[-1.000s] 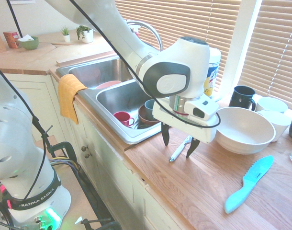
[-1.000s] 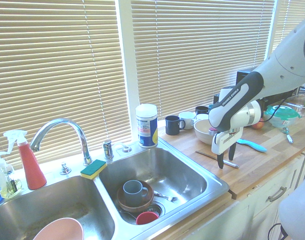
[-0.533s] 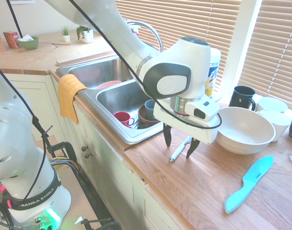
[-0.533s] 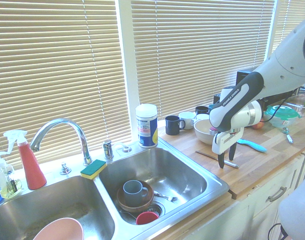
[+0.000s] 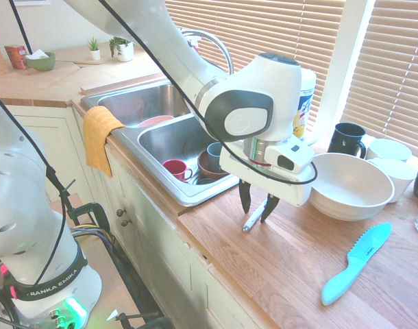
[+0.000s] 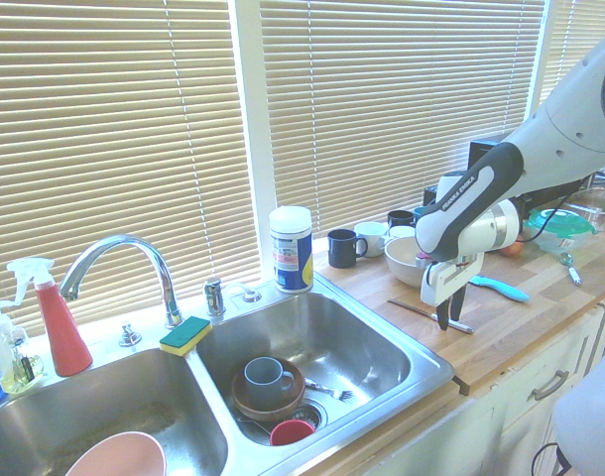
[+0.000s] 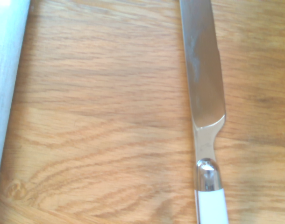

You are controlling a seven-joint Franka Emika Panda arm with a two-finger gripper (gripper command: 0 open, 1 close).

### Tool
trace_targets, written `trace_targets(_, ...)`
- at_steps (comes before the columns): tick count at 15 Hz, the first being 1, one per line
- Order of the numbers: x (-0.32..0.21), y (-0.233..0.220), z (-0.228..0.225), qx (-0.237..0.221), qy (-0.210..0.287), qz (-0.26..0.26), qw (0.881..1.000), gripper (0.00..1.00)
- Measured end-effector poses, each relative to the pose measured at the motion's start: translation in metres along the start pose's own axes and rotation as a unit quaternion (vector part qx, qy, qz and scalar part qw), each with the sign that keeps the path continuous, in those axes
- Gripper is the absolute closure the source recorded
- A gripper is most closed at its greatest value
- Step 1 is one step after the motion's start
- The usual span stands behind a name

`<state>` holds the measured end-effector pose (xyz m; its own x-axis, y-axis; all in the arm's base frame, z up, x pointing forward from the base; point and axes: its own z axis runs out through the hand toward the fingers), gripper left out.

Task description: Put the knife into the sink

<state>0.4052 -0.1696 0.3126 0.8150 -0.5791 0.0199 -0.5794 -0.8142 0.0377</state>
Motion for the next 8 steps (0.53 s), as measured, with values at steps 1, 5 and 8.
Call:
trace_targets(1, 0.0000, -0.0001, 0.0001, 0.000, 0.001, 0.000, 1.000, 1.00)
trace_targets(5, 0.0000, -0.0001, -0.0003, 0.001, 0.003, 0.000, 1.000, 1.00)
trace_targets(8, -0.0012, 0.0001, -0.0010, 0.002, 0.005, -0.001, 1.000, 1.00)
